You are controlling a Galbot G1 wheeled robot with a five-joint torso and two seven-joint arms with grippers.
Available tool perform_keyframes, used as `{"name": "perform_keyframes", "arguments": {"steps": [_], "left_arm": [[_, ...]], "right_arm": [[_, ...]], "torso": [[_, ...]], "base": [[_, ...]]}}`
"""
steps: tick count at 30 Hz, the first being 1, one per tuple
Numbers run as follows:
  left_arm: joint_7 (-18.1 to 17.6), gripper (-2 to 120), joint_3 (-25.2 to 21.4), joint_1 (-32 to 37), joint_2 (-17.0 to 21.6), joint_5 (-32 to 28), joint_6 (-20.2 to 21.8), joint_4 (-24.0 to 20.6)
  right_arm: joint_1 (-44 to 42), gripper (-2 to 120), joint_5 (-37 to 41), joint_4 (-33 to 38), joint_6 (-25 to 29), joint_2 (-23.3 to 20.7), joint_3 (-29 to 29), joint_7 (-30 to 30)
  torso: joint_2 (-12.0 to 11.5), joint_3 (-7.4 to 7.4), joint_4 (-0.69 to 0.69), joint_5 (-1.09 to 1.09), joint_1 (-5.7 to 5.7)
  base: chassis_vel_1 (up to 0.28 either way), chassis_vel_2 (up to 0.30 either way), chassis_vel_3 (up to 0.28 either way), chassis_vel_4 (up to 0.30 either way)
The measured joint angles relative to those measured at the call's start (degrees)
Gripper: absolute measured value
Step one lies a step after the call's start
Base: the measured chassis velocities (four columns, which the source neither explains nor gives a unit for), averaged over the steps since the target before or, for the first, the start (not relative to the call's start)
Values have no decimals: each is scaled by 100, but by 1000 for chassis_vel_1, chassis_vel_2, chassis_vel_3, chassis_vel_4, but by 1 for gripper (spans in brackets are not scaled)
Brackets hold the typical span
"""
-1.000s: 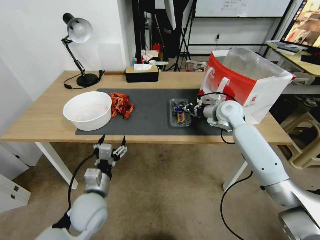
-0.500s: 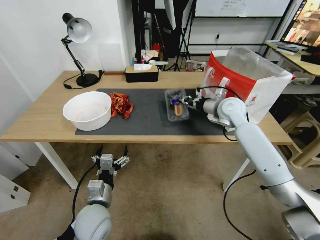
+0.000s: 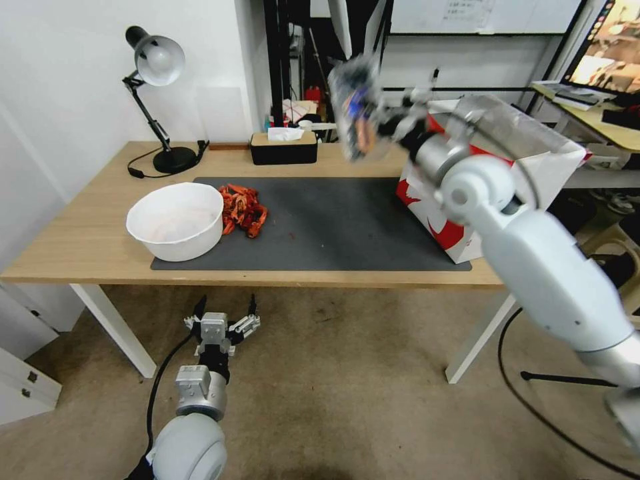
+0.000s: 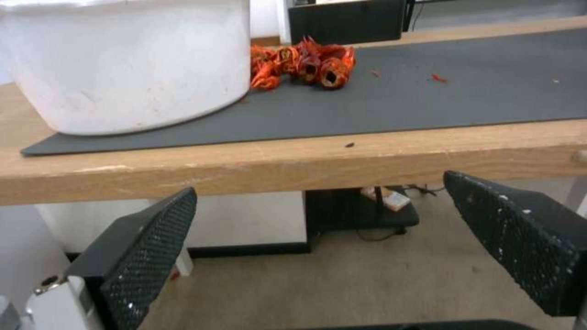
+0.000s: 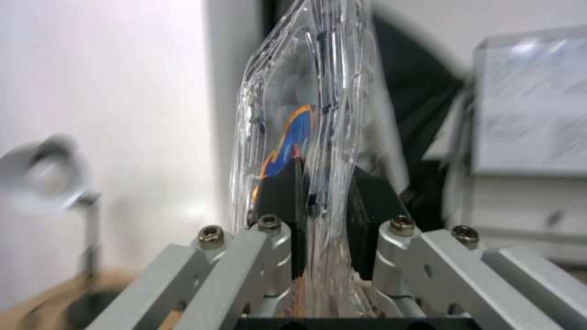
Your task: Close the takeout container lid, then place the container into the takeout bag.
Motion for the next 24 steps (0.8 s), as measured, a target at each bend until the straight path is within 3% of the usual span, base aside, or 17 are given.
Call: {"name": "perform_keyframes", "arguments": {"steps": [3,7,16,19,24], "left_arm": [[-2,100,0,47,-41,37,-28,0],[-2,100,0,80,-58,65,-44,0],[-30,100,49,152,-144,112,-50,-1],[-31,100,74,171,-175,124,-76,-6],[-23,100,98,197,-210,152,-91,-6]], "right_arm": [[335,11,-670,186,609,-211,-87,219],[653,11,-962,303,993,-507,48,631],[1018,11,-807,230,1090,-1360,772,1154],[588,11,-725,113,1132,-1702,1102,1077],[-61,25,-784,71,1235,-1674,1301,1085]], "torso": [[0,0,2,-2,0],[0,0,1,0,0],[0,0,1,0,0],[0,0,0,1,0],[0,0,0,-2,0]], "base": [[0,0,0,0],[0,0,0,0],[0,0,0,0],[0,0,0,0],[0,0,0,0]]}}
